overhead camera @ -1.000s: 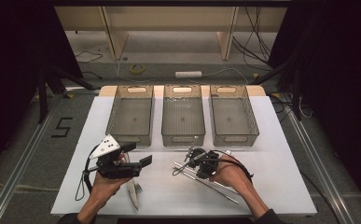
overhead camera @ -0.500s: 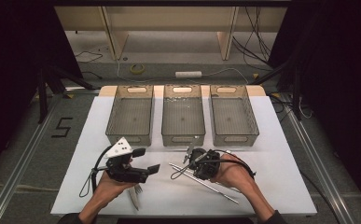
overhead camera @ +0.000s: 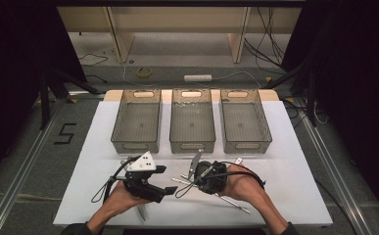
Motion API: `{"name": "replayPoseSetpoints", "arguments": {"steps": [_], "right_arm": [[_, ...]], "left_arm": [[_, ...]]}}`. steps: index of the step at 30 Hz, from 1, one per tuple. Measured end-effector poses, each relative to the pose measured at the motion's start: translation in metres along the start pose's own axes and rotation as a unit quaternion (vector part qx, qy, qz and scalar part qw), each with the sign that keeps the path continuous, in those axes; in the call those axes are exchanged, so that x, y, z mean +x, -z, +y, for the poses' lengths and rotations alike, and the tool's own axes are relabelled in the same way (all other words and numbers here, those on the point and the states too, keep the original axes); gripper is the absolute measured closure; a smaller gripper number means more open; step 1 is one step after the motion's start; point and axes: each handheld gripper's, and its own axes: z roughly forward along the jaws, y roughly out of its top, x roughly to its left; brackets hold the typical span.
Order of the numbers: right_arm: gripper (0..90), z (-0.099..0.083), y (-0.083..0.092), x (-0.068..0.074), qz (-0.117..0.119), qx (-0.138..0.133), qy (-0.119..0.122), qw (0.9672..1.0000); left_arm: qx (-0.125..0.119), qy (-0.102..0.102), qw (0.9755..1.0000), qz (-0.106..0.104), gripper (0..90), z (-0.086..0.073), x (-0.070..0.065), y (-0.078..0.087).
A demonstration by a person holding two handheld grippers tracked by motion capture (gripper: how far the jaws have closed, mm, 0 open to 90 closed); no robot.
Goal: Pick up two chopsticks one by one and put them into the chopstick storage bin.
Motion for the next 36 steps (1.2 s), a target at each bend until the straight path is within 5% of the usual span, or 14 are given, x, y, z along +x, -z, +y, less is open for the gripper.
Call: {"name": "replayPoseSetpoints", "arguments": {"steps": [11,20,25,36], "right_arm": [[86.1,0.005,-0.001,0.009,0.004,0.005,0.032,0.9995],[86.1,0.007,-0.002,0.013,0.011,0.015,0.048,0.9987],[86.1,0.007,-0.003,0.014,0.010,0.012,0.057,0.9983],[86.1,0.009,-0.005,0.019,0.019,0.018,0.078,0.9966]], "left_arm": [[0.025,-0.033,0.9988,-0.026,31.9,0.001,-0.005,-0.011],[0.051,-0.069,0.9953,-0.044,45.2,0.001,-0.012,-0.021],[0.070,-0.106,0.9909,-0.044,52.7,0.000,-0.017,-0.025],[0.081,-0.129,0.9866,-0.056,67.5,-0.001,-0.021,-0.028]]}}
